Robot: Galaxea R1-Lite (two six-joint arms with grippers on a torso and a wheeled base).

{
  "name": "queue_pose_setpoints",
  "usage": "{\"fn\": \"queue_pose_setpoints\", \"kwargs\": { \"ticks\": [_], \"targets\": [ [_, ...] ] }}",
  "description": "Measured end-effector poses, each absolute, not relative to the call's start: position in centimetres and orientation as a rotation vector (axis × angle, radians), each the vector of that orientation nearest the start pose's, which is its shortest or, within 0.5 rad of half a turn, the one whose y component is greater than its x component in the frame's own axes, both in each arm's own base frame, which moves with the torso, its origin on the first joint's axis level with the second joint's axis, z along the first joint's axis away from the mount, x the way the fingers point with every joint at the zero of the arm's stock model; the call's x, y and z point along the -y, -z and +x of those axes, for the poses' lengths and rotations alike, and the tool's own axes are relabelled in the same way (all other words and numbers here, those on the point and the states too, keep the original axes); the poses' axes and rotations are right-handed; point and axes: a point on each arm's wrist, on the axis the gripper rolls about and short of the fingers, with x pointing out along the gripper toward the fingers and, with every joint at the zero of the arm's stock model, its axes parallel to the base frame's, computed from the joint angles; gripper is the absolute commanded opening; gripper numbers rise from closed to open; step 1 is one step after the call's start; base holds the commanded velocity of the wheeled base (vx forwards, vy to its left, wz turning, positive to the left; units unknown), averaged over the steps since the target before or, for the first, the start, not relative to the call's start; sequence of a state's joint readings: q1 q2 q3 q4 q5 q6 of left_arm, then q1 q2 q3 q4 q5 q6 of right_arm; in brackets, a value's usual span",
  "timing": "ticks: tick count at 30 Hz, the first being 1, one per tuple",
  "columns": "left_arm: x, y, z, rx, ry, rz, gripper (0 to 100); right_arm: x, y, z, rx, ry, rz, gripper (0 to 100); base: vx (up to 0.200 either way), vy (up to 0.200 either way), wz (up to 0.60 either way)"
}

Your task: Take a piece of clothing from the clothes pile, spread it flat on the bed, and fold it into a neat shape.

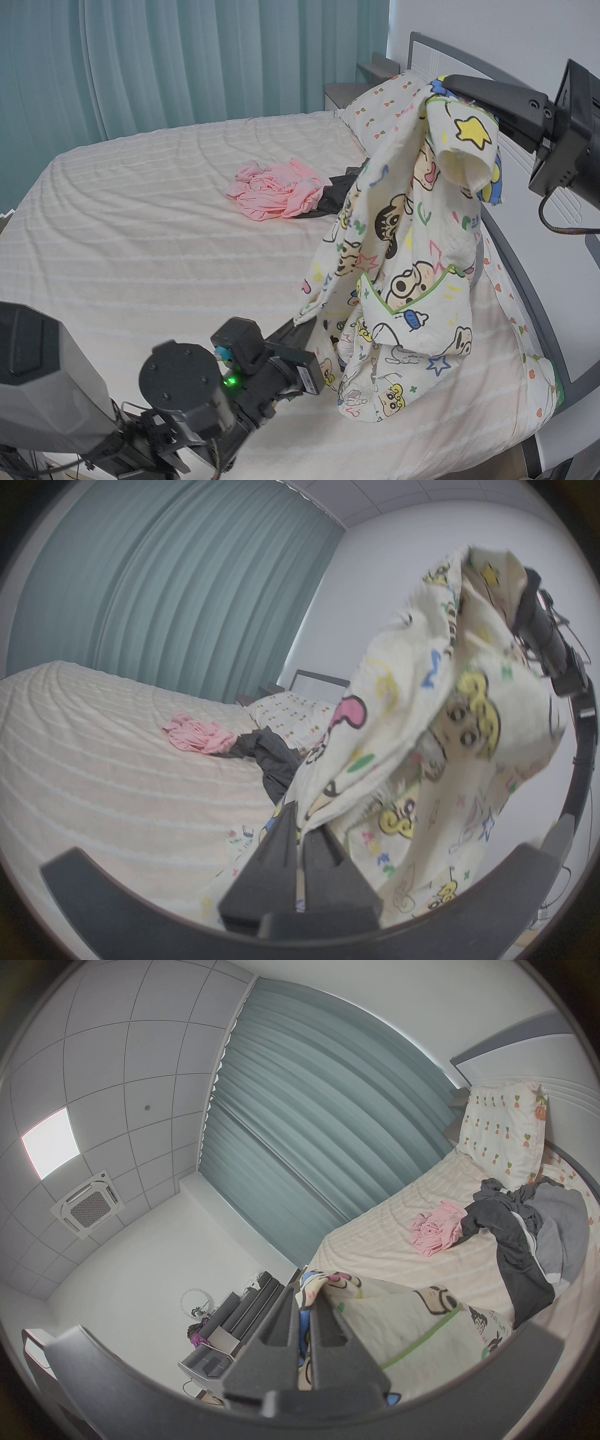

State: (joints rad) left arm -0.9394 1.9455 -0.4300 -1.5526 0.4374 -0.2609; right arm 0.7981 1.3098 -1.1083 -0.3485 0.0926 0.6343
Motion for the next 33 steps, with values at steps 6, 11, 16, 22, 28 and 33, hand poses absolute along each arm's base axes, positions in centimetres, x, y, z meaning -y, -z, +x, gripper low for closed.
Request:
{"fn": "queue_pose_setpoints", "kwargs": {
  "ticks": [6,11,16,22,28,33],
  "targets": [
    [20.3,-13.8,19.2,0.043,0.421,-0.321,0,-14.1,-33.9,14.3,-0.144,-0.878,0.638,0,0.0,0.0,0.0],
    [17.9,-16.2,19.5,0.138,0.356,-0.298,0,-13.2,-33.4,14.3,-0.141,-0.848,0.628,0,0.0,0.0,0.0],
    [16.0,-18.3,20.1,0.233,0.283,-0.239,0,-12.8,-33.2,14.3,-0.138,-0.851,0.615,0,0.0,0.0,0.0],
    [14.3,-21.6,20.7,0.364,0.209,-0.242,0,-12.7,-33.5,14.2,-0.108,-0.871,0.581,0,0.0,0.0,0.0],
    [13.6,-23.2,20.1,0.387,0.197,-0.238,0,-12.6,-33.5,14.0,-0.106,-0.9,0.566,0,0.0,0.0,0.0],
    [13.2,-23.8,19.5,0.404,0.197,-0.255,0,-12.6,-33.3,13.8,-0.113,-0.904,0.562,0,-0.12,0.0,0.0]
  ]
}}
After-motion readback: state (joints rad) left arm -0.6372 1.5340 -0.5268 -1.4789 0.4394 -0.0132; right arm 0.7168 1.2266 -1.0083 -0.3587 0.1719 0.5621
